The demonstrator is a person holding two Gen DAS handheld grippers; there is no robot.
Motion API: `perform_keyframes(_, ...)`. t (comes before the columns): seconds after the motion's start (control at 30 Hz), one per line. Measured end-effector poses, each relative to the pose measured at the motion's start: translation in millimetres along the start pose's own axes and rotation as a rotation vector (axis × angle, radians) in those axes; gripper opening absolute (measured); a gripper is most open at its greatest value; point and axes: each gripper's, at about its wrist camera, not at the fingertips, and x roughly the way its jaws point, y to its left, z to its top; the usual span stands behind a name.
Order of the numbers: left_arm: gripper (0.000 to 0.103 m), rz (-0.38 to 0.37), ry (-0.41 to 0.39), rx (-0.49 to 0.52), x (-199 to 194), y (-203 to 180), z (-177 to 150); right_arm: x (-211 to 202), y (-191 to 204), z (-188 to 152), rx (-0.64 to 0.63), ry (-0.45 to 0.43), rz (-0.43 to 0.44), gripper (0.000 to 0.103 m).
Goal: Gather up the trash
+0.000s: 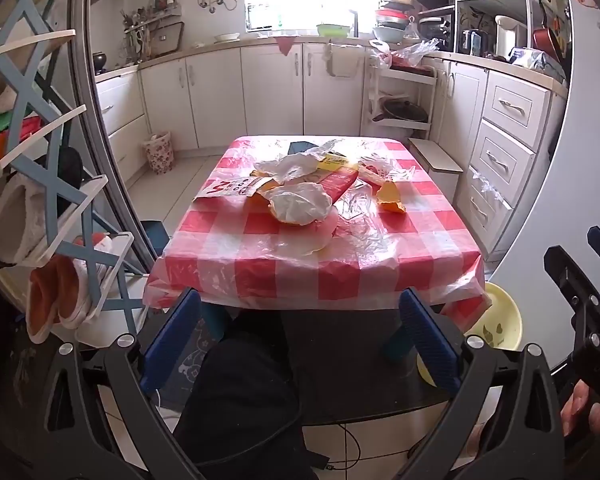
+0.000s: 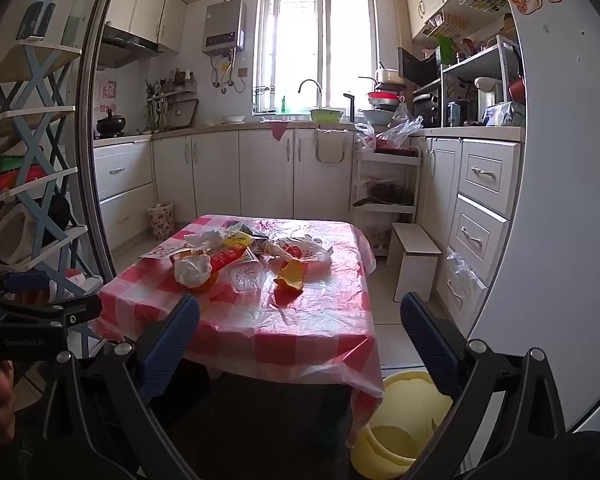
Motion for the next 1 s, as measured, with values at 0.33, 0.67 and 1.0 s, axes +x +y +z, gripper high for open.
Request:
perform_keyframes(0.33,0.095,-0.003,-0.003,-0.007,-1.5,1.2,-1.1,-1.0,0.6,0.9,-0.004,-0.008,-0.004,0.096)
perform_keyframes(0.67,0.095,-0.003,-0.01,-0.008,-4.7,1.1,-3.1,-1.8,-2.5,-0.1,-0.004,-0.011,-0.004,0.096)
perform_keyframes(1.0,0.095,-0.007,-0.003,-0.017,-2.6,2.7,-2.9,-2.0,-0.8,-0.8,-0.01,-0.008,-0.004,0.096)
